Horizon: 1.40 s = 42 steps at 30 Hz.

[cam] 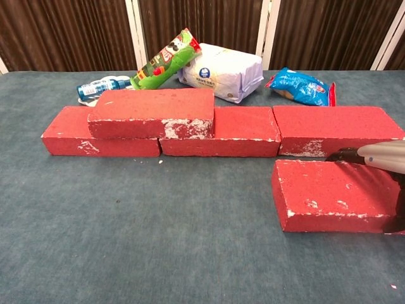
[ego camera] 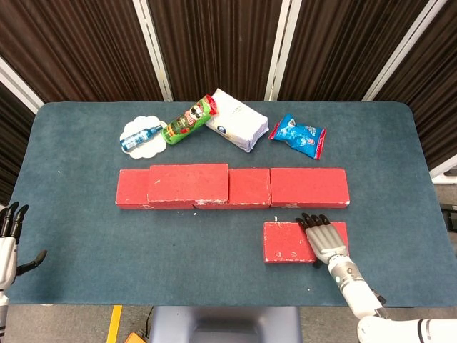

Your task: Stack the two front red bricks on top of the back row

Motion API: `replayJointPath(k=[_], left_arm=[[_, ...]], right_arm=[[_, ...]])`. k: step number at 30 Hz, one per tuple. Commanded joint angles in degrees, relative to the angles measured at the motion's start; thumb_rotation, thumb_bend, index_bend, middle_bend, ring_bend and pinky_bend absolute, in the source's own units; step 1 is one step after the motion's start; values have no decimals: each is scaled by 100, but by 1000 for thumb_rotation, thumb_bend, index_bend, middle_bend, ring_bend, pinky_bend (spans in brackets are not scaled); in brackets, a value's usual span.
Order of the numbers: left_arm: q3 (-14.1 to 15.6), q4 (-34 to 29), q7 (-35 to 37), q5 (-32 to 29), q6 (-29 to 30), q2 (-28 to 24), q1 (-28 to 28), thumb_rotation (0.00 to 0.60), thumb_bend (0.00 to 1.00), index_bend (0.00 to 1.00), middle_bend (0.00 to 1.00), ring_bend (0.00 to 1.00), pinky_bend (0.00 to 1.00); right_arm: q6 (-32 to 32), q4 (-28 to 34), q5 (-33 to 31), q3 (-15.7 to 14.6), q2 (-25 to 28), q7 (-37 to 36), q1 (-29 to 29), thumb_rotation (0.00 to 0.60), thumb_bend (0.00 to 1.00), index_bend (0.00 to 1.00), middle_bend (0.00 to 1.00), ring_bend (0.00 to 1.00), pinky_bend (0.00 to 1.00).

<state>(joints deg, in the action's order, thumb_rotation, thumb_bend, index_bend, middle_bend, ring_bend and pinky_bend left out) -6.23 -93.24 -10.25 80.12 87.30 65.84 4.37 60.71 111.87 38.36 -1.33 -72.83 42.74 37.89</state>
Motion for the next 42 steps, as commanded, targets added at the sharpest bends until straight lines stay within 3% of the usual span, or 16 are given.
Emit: replayJointPath(k=[1,10,22,32,38,42], left_arm=[[-2,-6,2,-10,-2,0,1,600,191,0,0,0,18],[-15,-34,-38,-102,-44,0,11,600,191,0,0,0,18],[-25,-70,-47,-148,-33,-1,9,600,191,0,0,0,18],[-32,-127,-46,-229,-54,-17,-1,600,191,0,0,0,18],[-25,-148,-40,-247,-75,-39,-1,600,191,0,0,0,19],[-26,-164,-55,-284,-117,-48,13,600,192,0,0,0,18]], right_arm=[[46,-12,31,-34,-37,5,15,600,0,120,124,22,0],[137,-58,79,-89,-121,-18,58,600,0,127,140,49,0],[258,-110,188,-161,-232,7,80,600,0,153,236,164,0],[507,24,645,-135,-201,-134,-27,600,0,190,283,235,0],[681,531,866,-17,119,-154,-27,600,0,195,286,236,0],[707,954,520,366,454,16,241,600,0,196,294,237,0]])
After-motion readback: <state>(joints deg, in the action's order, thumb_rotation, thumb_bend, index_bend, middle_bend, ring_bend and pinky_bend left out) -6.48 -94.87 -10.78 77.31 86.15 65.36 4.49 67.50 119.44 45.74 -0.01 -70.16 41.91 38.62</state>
